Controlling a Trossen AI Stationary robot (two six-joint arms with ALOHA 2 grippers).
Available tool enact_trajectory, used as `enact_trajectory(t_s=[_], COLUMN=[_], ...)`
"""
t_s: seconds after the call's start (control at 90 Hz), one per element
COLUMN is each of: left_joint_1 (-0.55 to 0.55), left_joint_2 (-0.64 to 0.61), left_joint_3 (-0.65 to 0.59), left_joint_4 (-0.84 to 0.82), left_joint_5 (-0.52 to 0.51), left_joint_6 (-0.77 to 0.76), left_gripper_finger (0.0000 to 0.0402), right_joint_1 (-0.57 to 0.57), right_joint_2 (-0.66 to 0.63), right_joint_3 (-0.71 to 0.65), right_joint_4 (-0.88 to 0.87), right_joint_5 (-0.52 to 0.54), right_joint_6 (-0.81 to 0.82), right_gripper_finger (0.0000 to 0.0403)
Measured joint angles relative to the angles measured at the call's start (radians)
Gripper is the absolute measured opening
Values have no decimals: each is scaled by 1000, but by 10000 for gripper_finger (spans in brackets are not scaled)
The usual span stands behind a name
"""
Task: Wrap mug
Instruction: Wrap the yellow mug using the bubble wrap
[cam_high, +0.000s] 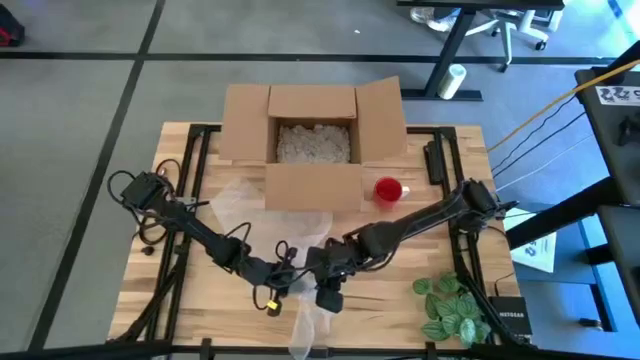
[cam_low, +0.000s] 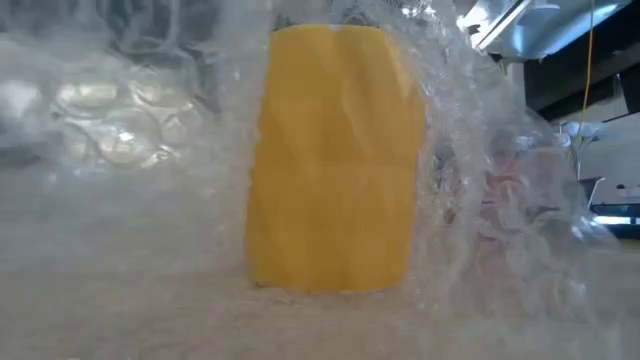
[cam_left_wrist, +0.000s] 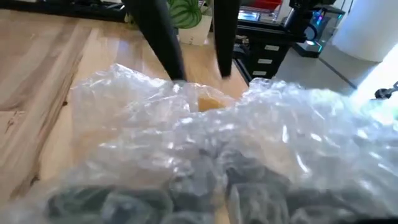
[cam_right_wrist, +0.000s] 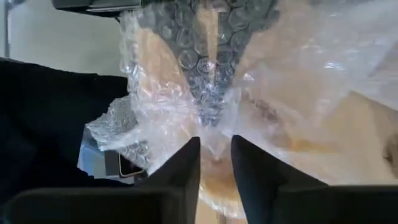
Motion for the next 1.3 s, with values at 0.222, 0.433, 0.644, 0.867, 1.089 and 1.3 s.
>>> enact_trajectory(t_s=[0.222,0.433,0.644,0.867,1.089,1.3], left_joint_1=[19,45,51,16,-67,-161], left_joint_2=[0,0,0,0,-44,-57], left_joint_3=[0,0,0,0,0,0], left_joint_4=[3,8,11,8,-79,-225], left_joint_5=[0,-1,-13,-17,-32,-164], left_joint_6=[0,-1,-2,-18,-110,-230], left_gripper_finger=[0,0,0,0,0,0], right_joint_1=[3,17,22,11,-8,-11], right_joint_2=[-2,51,93,94,180,263], right_joint_3=[53,53,52,52,35,40], right_joint_4=[61,84,23,-39,-24,13], right_joint_5=[-49,-88,-32,91,24,-53], right_joint_6=[0,-33,-19,3,4,4], right_gripper_finger=[81,7,2,0,0,0])
